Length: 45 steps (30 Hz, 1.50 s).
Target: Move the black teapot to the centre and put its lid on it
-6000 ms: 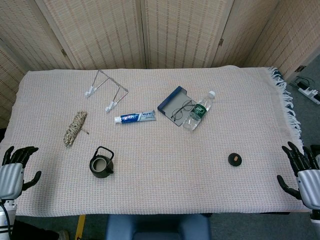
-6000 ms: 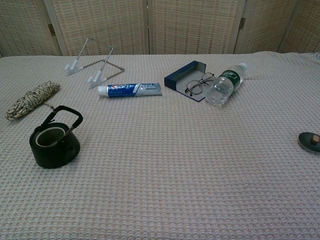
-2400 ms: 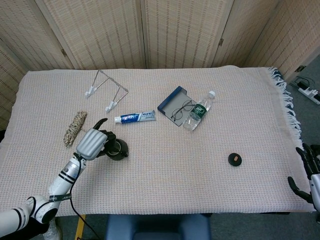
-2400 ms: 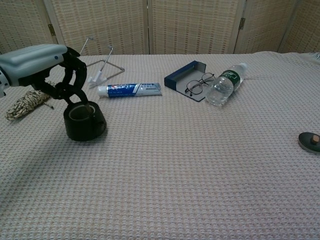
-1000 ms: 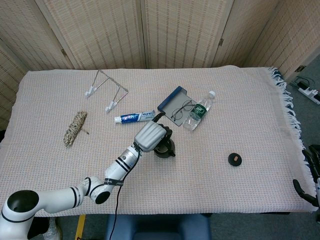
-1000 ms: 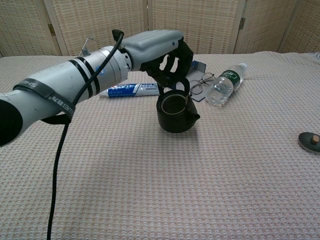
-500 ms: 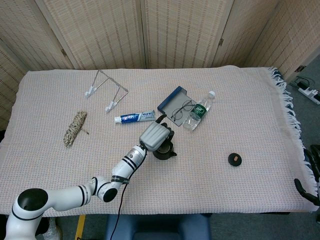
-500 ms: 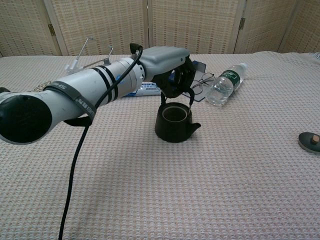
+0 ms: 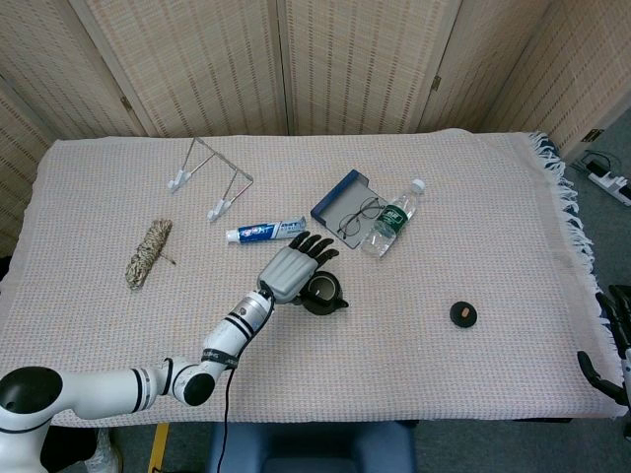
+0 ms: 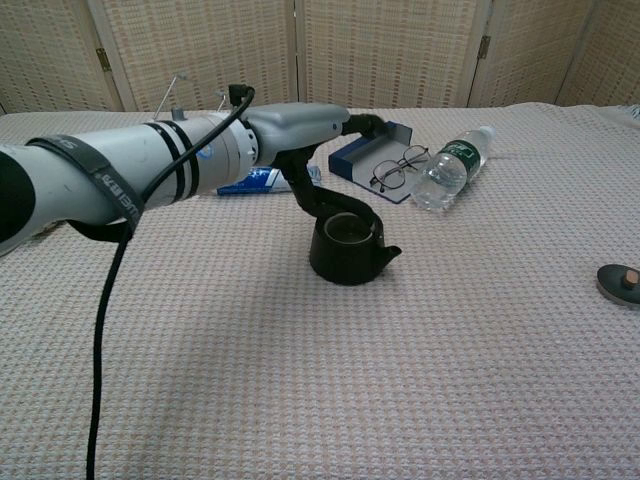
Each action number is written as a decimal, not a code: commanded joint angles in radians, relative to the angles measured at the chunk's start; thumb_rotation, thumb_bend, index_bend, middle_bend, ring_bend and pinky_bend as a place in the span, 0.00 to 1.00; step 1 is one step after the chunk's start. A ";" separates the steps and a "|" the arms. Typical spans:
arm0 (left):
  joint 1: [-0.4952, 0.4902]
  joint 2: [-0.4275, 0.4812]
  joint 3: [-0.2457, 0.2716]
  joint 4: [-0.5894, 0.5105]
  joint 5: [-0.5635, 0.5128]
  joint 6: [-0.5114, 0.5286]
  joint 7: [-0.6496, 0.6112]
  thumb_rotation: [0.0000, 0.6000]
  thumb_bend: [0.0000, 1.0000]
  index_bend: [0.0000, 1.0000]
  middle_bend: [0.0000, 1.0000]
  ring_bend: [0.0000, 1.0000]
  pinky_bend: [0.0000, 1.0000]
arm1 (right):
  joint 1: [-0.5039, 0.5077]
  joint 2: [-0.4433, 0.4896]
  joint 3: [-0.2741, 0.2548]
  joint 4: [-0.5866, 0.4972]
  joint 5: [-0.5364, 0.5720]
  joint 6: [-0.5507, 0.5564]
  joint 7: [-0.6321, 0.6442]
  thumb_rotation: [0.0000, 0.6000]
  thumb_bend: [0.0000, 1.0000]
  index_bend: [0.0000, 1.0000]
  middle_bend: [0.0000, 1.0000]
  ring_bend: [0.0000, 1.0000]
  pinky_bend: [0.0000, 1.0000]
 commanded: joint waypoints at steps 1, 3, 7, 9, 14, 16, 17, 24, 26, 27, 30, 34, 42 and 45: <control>0.003 0.016 0.017 -0.027 -0.044 0.024 0.036 1.00 0.22 0.00 0.00 0.00 0.00 | 0.001 0.001 0.000 -0.004 -0.003 0.001 -0.003 1.00 0.39 0.03 0.06 0.18 0.03; 0.002 0.018 0.024 -0.035 -0.059 0.033 0.046 1.00 0.19 0.00 0.00 0.00 0.00 | 0.000 0.002 0.000 -0.006 -0.004 0.003 -0.005 1.00 0.39 0.03 0.06 0.18 0.03; -0.002 0.036 0.042 -0.060 -0.101 0.038 0.075 1.00 0.16 0.00 0.00 0.00 0.00 | -0.001 0.002 -0.001 -0.008 -0.004 0.004 -0.007 1.00 0.39 0.03 0.06 0.18 0.03; -0.009 0.050 0.054 -0.078 -0.131 0.035 0.100 1.00 0.15 0.00 0.00 0.00 0.00 | -0.001 0.002 0.000 -0.008 -0.004 0.004 -0.007 1.00 0.39 0.03 0.06 0.18 0.03; -0.020 0.082 0.083 -0.128 -0.185 0.049 0.150 1.00 0.13 0.00 0.00 0.00 0.00 | 0.002 0.002 0.001 -0.009 -0.006 0.000 -0.008 1.00 0.39 0.03 0.06 0.18 0.03; -0.018 0.097 0.093 -0.147 -0.193 0.058 0.159 1.00 0.13 0.00 0.00 0.00 0.00 | 0.004 0.004 0.001 -0.011 -0.006 -0.003 -0.010 1.00 0.39 0.03 0.06 0.18 0.03; -0.015 0.107 0.098 -0.161 -0.197 0.066 0.160 1.00 0.12 0.00 0.00 0.00 0.00 | 0.006 0.005 0.001 -0.012 -0.007 -0.004 -0.012 1.00 0.39 0.03 0.06 0.18 0.03; 0.045 0.192 0.137 -0.240 -0.154 0.115 0.107 1.00 0.12 0.00 0.00 0.00 0.00 | 0.013 0.018 -0.001 -0.027 -0.008 -0.020 -0.026 1.00 0.39 0.03 0.06 0.18 0.03; 0.078 0.226 0.147 -0.262 -0.125 0.139 0.072 1.00 0.12 0.00 0.00 0.00 0.00 | 0.018 0.022 -0.002 -0.033 -0.013 -0.025 -0.032 1.00 0.39 0.03 0.06 0.18 0.03; 0.094 0.241 0.150 -0.271 -0.110 0.154 0.053 1.00 0.12 0.00 0.00 0.00 0.00 | 0.021 0.023 -0.002 -0.036 -0.016 -0.028 -0.035 1.00 0.39 0.03 0.06 0.18 0.03; 0.161 0.290 0.165 -0.291 -0.035 0.217 -0.018 1.00 0.13 0.00 0.00 0.00 0.00 | 0.032 0.029 -0.005 -0.044 -0.029 -0.041 -0.051 1.00 0.39 0.03 0.06 0.19 0.06; 0.254 0.350 0.190 -0.287 0.054 0.313 -0.103 1.00 0.14 0.00 0.00 0.00 0.00 | 0.052 0.036 -0.006 -0.061 -0.041 -0.066 -0.072 1.00 0.39 0.03 0.06 0.22 0.15; 0.443 0.452 0.232 -0.241 0.171 0.494 -0.256 1.00 0.19 0.00 0.00 0.00 0.00 | 0.107 0.054 -0.006 -0.119 -0.039 -0.160 -0.133 1.00 0.39 0.04 0.09 0.50 0.51; 0.508 0.472 0.258 -0.225 0.217 0.552 -0.293 1.00 0.20 0.00 0.00 0.00 0.00 | 0.132 0.061 -0.006 -0.155 -0.020 -0.217 -0.179 1.00 0.39 0.04 0.09 0.62 0.60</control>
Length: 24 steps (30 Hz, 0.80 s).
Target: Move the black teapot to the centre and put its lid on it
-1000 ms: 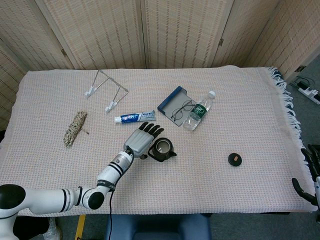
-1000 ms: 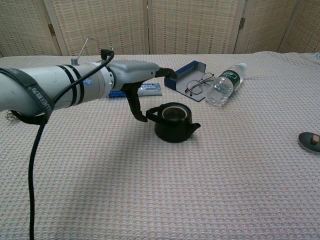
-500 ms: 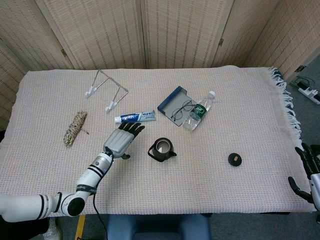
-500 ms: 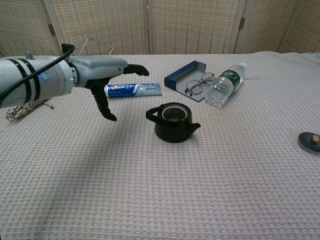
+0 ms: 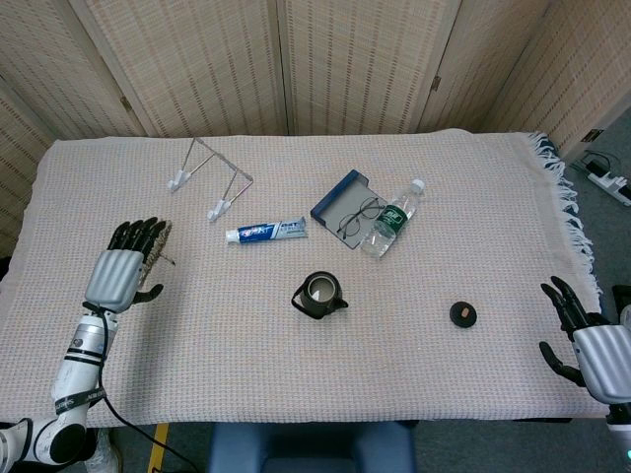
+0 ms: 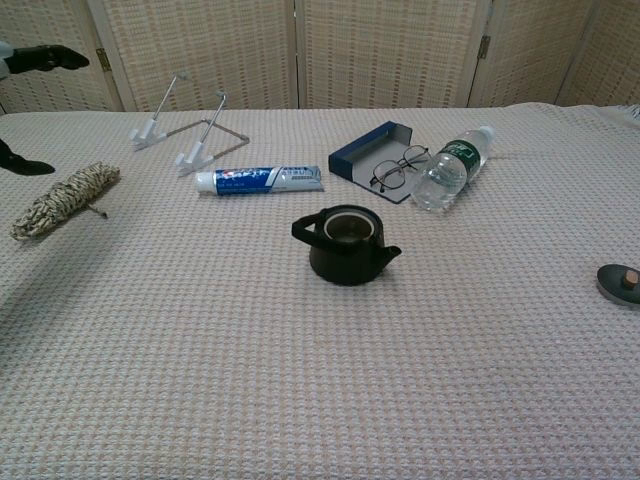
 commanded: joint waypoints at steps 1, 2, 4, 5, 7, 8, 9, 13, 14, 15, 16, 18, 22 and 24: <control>0.091 0.038 0.041 0.028 0.071 0.080 -0.058 1.00 0.20 0.01 0.01 0.00 0.00 | 0.037 0.011 0.001 -0.049 0.032 -0.075 -0.066 1.00 0.39 0.04 0.09 0.65 0.61; 0.108 0.041 0.048 0.032 0.083 0.095 -0.067 1.00 0.21 0.01 0.01 0.01 0.00 | 0.046 0.011 0.003 -0.060 0.043 -0.094 -0.084 1.00 0.39 0.04 0.09 0.67 0.63; 0.145 0.049 0.060 0.042 0.110 0.126 -0.085 1.00 0.21 0.02 0.01 0.01 0.00 | 0.067 0.010 0.009 -0.083 0.067 -0.135 -0.123 1.00 0.39 0.04 0.09 0.70 0.65; 0.159 0.052 0.065 0.046 0.120 0.136 -0.091 1.00 0.21 0.03 0.02 0.01 0.00 | 0.075 0.008 0.012 -0.093 0.077 -0.151 -0.137 1.00 0.39 0.04 0.09 0.71 0.67; 0.185 0.061 0.073 0.053 0.138 0.153 -0.102 1.00 0.21 0.03 0.02 0.01 0.00 | 0.092 0.003 0.018 -0.108 0.099 -0.180 -0.166 1.00 0.39 0.04 0.09 0.73 0.69; 0.201 0.066 0.076 0.055 0.148 0.164 -0.109 1.00 0.21 0.03 0.02 0.01 0.00 | 0.104 -0.003 0.022 -0.114 0.115 -0.201 -0.184 1.00 0.39 0.04 0.10 0.74 0.70; 0.212 0.070 0.077 0.057 0.154 0.171 -0.116 1.00 0.21 0.03 0.02 0.01 0.00 | 0.113 -0.009 0.025 -0.116 0.129 -0.218 -0.197 1.00 0.39 0.04 0.10 0.75 0.71; 0.256 0.087 0.078 0.053 0.181 0.199 -0.146 1.00 0.21 0.05 0.02 0.01 0.00 | 0.151 -0.044 0.031 -0.109 0.198 -0.297 -0.255 1.00 0.39 0.05 0.12 0.76 0.72; 0.268 0.091 0.079 0.051 0.190 0.207 -0.153 1.00 0.21 0.05 0.03 0.01 0.00 | 0.158 -0.056 0.032 -0.106 0.219 -0.313 -0.271 1.00 0.39 0.05 0.13 0.76 0.72; 0.276 0.093 0.080 0.050 0.196 0.211 -0.158 1.00 0.21 0.05 0.03 0.01 0.00 | 0.164 -0.065 0.033 -0.103 0.233 -0.326 -0.281 1.00 0.39 0.06 0.13 0.76 0.72; 0.284 0.096 0.080 0.049 0.201 0.214 -0.162 1.00 0.21 0.05 0.03 0.01 0.00 | 0.171 -0.073 0.034 -0.100 0.247 -0.339 -0.289 1.00 0.39 0.07 0.14 0.76 0.72; 0.300 0.103 0.078 0.047 0.208 0.217 -0.172 1.00 0.21 0.05 0.02 0.01 0.00 | 0.189 -0.095 0.035 -0.087 0.270 -0.371 -0.299 1.00 0.39 0.09 0.15 0.76 0.73; 0.316 0.108 0.071 0.046 0.213 0.203 -0.188 1.00 0.21 0.05 0.03 0.01 0.00 | 0.226 -0.134 0.034 -0.056 0.312 -0.432 -0.327 1.00 0.39 0.11 0.16 0.77 0.74; 0.322 0.106 0.068 0.049 0.219 0.194 -0.191 1.00 0.21 0.05 0.03 0.01 0.00 | 0.246 -0.156 0.037 -0.034 0.331 -0.460 -0.337 1.00 0.39 0.13 0.16 0.77 0.74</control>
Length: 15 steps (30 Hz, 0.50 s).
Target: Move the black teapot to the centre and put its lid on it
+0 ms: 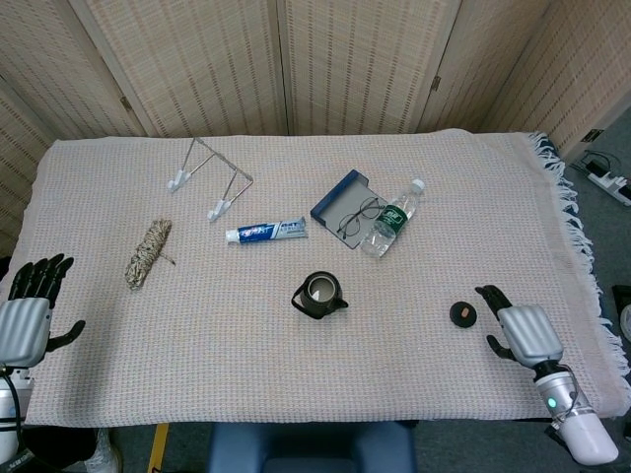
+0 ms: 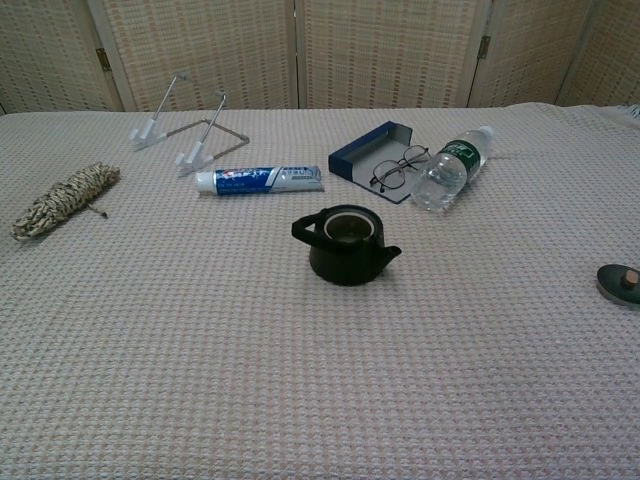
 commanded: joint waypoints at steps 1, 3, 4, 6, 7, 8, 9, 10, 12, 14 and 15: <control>0.008 -0.001 -0.004 0.003 0.006 -0.012 -0.004 1.00 0.21 0.05 0.02 0.01 0.00 | 0.036 -0.039 0.005 0.038 0.034 -0.047 -0.022 1.00 0.39 0.14 0.17 0.77 0.74; 0.014 -0.002 -0.007 0.003 0.009 -0.022 -0.008 1.00 0.21 0.05 0.03 0.01 0.00 | 0.058 -0.061 0.010 0.067 0.054 -0.073 -0.032 1.00 0.39 0.16 0.18 0.78 0.74; 0.016 -0.001 -0.009 0.002 0.009 -0.026 -0.011 1.00 0.21 0.05 0.02 0.01 0.00 | 0.067 -0.071 0.012 0.080 0.062 -0.084 -0.035 1.00 0.39 0.16 0.18 0.78 0.75; 0.022 0.001 -0.013 0.000 0.008 -0.036 -0.014 1.00 0.21 0.05 0.02 0.01 0.00 | 0.087 -0.089 0.012 0.105 0.078 -0.113 -0.041 1.00 0.39 0.17 0.20 0.79 0.75; 0.024 0.003 -0.014 -0.002 0.009 -0.039 -0.016 1.00 0.21 0.05 0.03 0.01 0.00 | 0.095 -0.097 0.012 0.116 0.084 -0.124 -0.042 1.00 0.39 0.18 0.20 0.79 0.75; 0.028 0.005 -0.016 -0.003 0.010 -0.041 -0.018 1.00 0.21 0.05 0.02 0.01 0.00 | 0.104 -0.106 0.010 0.129 0.091 -0.138 -0.045 1.00 0.39 0.18 0.21 0.79 0.76; 0.031 0.005 -0.018 -0.003 0.012 -0.042 -0.020 1.00 0.21 0.05 0.02 0.01 0.00 | 0.110 -0.112 0.009 0.138 0.097 -0.147 -0.046 1.00 0.39 0.18 0.21 0.79 0.76; 0.034 0.005 -0.020 -0.001 0.015 -0.041 -0.024 1.00 0.21 0.05 0.02 0.01 0.00 | 0.115 -0.118 0.008 0.147 0.103 -0.155 -0.047 1.00 0.39 0.18 0.21 0.79 0.76; 0.041 0.002 -0.027 0.007 0.022 -0.036 -0.034 1.00 0.21 0.05 0.02 0.01 0.00 | 0.123 -0.130 0.007 0.165 0.117 -0.166 -0.044 1.00 0.39 0.18 0.22 0.79 0.76; 0.047 0.000 -0.032 0.012 0.027 -0.037 -0.043 1.00 0.21 0.05 0.02 0.01 0.00 | 0.127 -0.140 0.006 0.180 0.125 -0.168 -0.039 1.00 0.39 0.19 0.22 0.79 0.76; 0.048 0.002 -0.033 0.012 0.029 -0.039 -0.045 1.00 0.21 0.05 0.02 0.01 0.00 | 0.129 -0.143 0.005 0.186 0.126 -0.167 -0.038 1.00 0.39 0.19 0.22 0.79 0.76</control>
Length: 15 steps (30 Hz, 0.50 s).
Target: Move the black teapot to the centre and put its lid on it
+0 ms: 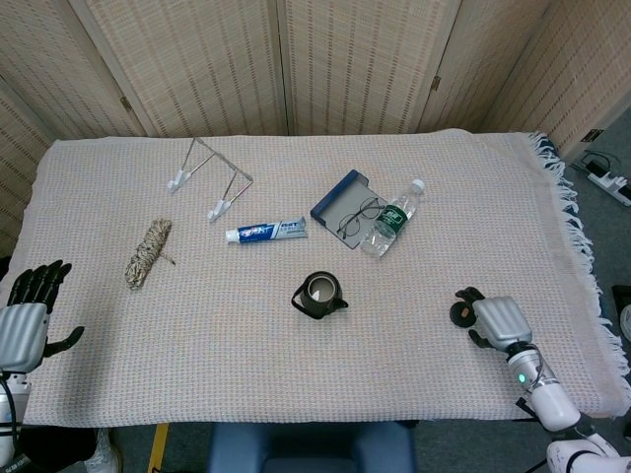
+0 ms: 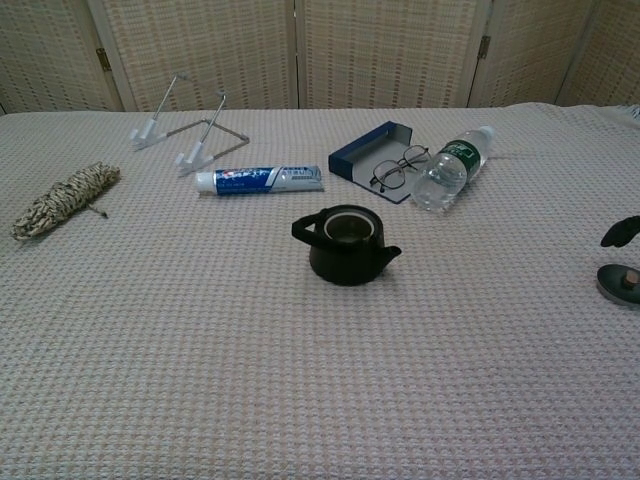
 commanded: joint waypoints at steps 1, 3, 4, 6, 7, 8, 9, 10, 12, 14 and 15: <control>0.006 0.002 -0.006 0.003 0.008 -0.005 -0.008 1.00 0.20 0.05 0.02 0.01 0.00 | 0.007 -0.015 -0.003 0.020 0.004 0.002 0.003 1.00 0.38 0.20 0.22 0.79 0.77; 0.008 0.001 -0.010 0.003 0.013 -0.007 -0.012 1.00 0.20 0.05 0.02 0.01 0.00 | 0.010 -0.023 -0.005 0.029 0.003 0.005 0.003 1.00 0.35 0.21 0.23 0.79 0.77; 0.009 0.001 -0.011 0.003 0.015 -0.010 -0.012 1.00 0.20 0.05 0.02 0.01 0.00 | 0.012 -0.028 -0.006 0.035 0.003 0.007 0.002 1.00 0.34 0.22 0.24 0.80 0.78; 0.010 -0.001 -0.014 0.003 0.019 -0.015 -0.009 1.00 0.20 0.05 0.02 0.01 0.00 | 0.017 -0.040 -0.008 0.048 0.005 0.008 -0.005 1.00 0.34 0.23 0.25 0.80 0.78; 0.011 -0.002 -0.015 0.003 0.021 -0.019 -0.008 1.00 0.20 0.05 0.02 0.01 0.00 | 0.019 -0.046 -0.010 0.054 0.007 0.008 -0.009 1.00 0.34 0.24 0.26 0.81 0.79; 0.012 -0.002 -0.016 0.003 0.022 -0.021 -0.007 1.00 0.20 0.05 0.02 0.01 0.00 | 0.020 -0.051 -0.011 0.058 0.009 0.010 -0.012 1.00 0.34 0.25 0.26 0.80 0.79; 0.013 -0.003 -0.018 0.004 0.022 -0.023 -0.007 1.00 0.20 0.05 0.02 0.01 0.00 | 0.021 -0.056 -0.011 0.063 0.010 0.012 -0.015 1.00 0.34 0.26 0.27 0.80 0.79; 0.015 -0.003 -0.020 0.005 0.021 -0.026 -0.007 1.00 0.20 0.05 0.02 0.01 0.00 | 0.021 -0.062 -0.011 0.069 0.014 0.016 -0.016 1.00 0.34 0.27 0.27 0.80 0.79; 0.018 -0.003 -0.024 0.006 0.019 -0.029 -0.007 1.00 0.20 0.05 0.02 0.01 0.00 | 0.022 -0.069 -0.011 0.076 0.022 0.019 -0.018 1.00 0.34 0.28 0.28 0.80 0.79; 0.021 -0.002 -0.029 0.007 0.017 -0.032 -0.009 1.00 0.20 0.05 0.02 0.01 0.00 | 0.023 -0.075 -0.012 0.079 0.026 0.023 -0.020 1.00 0.34 0.28 0.28 0.80 0.79; 0.022 -0.002 -0.030 0.008 0.017 -0.033 -0.009 1.00 0.20 0.05 0.02 0.01 0.00 | 0.023 -0.077 -0.013 0.080 0.027 0.023 -0.022 1.00 0.34 0.28 0.28 0.80 0.79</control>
